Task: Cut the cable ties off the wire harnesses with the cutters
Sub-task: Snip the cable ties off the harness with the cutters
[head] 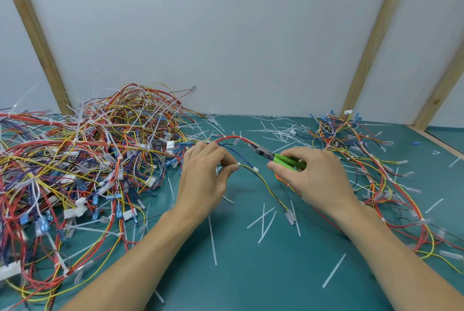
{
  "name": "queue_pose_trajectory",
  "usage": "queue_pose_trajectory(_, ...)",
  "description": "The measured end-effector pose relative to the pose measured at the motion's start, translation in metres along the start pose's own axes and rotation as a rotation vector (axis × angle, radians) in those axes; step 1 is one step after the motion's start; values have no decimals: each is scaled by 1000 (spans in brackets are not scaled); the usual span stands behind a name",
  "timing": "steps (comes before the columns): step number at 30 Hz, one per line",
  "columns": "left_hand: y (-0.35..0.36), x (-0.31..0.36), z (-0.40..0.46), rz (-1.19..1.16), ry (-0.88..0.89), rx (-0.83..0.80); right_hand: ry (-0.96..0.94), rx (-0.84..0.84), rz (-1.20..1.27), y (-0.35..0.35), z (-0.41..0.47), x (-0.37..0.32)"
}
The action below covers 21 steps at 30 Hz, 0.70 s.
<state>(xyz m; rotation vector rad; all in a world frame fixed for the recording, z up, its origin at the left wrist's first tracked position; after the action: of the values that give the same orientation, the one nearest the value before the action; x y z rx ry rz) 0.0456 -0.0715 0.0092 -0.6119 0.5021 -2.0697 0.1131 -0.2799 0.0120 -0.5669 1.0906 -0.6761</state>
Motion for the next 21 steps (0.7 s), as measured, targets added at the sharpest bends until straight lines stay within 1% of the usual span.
queue_pose_trajectory(3,0,-1,0,-15,-10,8,82,-9,31,5,4,9)
queue_pose_trajectory(6,0,0,0,-25,-7,9,188,-31,163,9,6,17)
queue_pose_trajectory(8,-1,1,0,-32,0,12,244,-87,241,13,5,21)
queue_pose_trajectory(11,-1,3,0,-58,13,21,241,-180,328,21,2,15)
queue_pose_trajectory(15,2,11,2,-136,66,2,183,-327,399,39,-10,-4)
queue_pose_trajectory(18,5,17,2,-183,99,-25,148,-321,439,41,-13,-12)
queue_pose_trajectory(19,3,16,3,-185,97,-4,152,-308,481,38,-12,-12)
queue_pose_trajectory(21,-12,11,3,-136,68,115,171,-267,575,29,-7,-8)
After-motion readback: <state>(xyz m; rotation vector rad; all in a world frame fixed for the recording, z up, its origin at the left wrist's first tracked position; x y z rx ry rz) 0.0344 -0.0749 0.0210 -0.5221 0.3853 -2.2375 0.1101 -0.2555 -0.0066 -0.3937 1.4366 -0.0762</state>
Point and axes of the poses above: each hand's wrist, its own z-axis towards the middle knuckle, its own y-axis out of the palm, x = y × z, the point moved 10 cm from there along z, towards the middle knuckle, and after that the axes turned 15 degrees about y, right-handed, at the moved point
